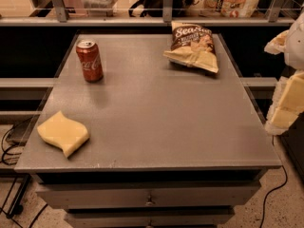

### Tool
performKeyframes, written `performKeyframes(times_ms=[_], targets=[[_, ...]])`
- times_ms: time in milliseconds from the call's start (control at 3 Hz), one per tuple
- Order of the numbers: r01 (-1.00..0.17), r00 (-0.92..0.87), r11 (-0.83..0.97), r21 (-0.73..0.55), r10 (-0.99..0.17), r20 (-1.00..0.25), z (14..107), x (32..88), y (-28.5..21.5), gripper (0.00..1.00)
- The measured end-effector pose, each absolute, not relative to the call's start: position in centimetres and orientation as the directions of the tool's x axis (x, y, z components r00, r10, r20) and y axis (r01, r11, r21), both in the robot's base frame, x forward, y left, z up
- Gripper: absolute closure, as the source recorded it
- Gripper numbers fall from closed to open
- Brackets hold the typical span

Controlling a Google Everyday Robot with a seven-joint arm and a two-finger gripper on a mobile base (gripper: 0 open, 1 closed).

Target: Move brown chip bag near sponge

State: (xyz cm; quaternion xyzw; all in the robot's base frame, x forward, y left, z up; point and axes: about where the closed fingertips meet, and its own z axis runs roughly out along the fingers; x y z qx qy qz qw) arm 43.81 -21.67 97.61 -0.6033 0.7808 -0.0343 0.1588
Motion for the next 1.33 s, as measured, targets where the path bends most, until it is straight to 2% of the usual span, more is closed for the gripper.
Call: performKeyframes(times_ms=[667,1333], targets=[[-0.921,-0.219,0.286,-0.266,-0.942,-0.252,97.8,45.4,-21.3,0.0],[-0.894,-0.198,0.337,-0.294,-0.887,-0.416,96.1,55.2,-18.5,0.0]])
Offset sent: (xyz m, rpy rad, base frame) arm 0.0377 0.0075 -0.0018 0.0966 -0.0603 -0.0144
